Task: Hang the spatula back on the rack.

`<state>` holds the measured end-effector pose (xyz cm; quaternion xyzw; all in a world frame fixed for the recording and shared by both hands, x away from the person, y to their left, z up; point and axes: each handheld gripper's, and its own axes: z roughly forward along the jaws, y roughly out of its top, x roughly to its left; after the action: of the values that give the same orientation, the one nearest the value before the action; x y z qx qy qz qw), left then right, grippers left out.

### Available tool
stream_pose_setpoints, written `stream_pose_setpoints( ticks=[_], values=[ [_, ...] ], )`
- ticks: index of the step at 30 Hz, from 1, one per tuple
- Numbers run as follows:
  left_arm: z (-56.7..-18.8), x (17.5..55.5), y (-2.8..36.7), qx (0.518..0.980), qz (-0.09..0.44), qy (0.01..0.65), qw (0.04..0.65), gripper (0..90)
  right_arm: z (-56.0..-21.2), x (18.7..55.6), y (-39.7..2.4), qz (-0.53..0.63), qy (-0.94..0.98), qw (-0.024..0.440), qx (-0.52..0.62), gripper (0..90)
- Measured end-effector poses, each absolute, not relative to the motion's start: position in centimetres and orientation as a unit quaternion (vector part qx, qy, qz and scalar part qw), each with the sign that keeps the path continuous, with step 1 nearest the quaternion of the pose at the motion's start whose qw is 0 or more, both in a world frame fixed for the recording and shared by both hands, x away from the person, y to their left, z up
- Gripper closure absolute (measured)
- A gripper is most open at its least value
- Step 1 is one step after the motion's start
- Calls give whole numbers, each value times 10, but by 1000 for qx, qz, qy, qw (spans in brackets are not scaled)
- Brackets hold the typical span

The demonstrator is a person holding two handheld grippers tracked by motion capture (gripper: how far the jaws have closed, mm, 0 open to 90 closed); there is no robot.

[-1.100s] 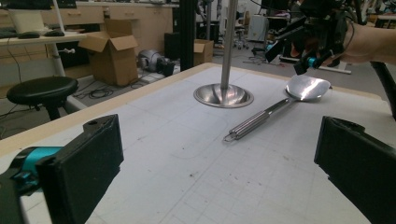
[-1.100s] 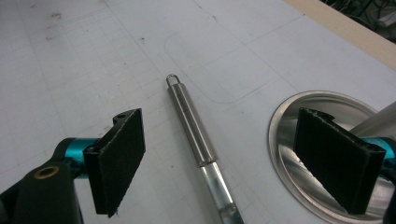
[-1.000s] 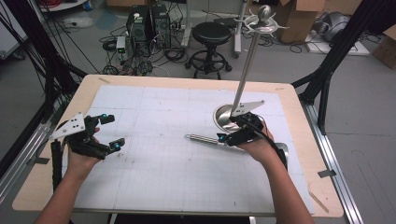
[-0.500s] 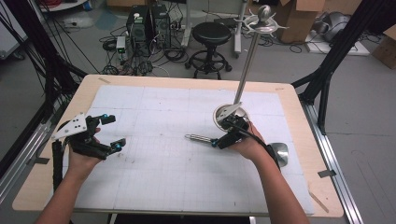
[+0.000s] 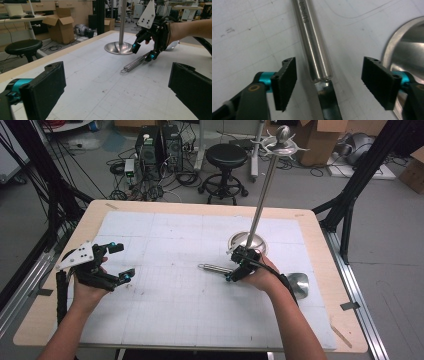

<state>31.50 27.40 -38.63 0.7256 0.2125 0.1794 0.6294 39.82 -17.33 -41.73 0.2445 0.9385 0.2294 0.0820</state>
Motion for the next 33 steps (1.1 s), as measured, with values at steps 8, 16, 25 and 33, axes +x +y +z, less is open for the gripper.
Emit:
stream_pose_setpoints(
  ticks=[8, 16, 25, 33],
  values=[
    [-386, 315, 274, 726, 180, 212, 629, 17, -421, 400, -172, 219, 942, 49, 249, 500],
    [-386, 314, 273, 726, 179, 211, 629, 17, -420, 397, -170, 217, 944, 45, 246, 641],
    [-386, 314, 273, 729, 180, 209, 627, 17, -419, 394, -168, 211, 946, 50, 243, 677],
    [-385, 314, 273, 729, 181, 208, 627, 17, -419, 395, -169, 213, 942, 47, 256, 693]
  ],
)
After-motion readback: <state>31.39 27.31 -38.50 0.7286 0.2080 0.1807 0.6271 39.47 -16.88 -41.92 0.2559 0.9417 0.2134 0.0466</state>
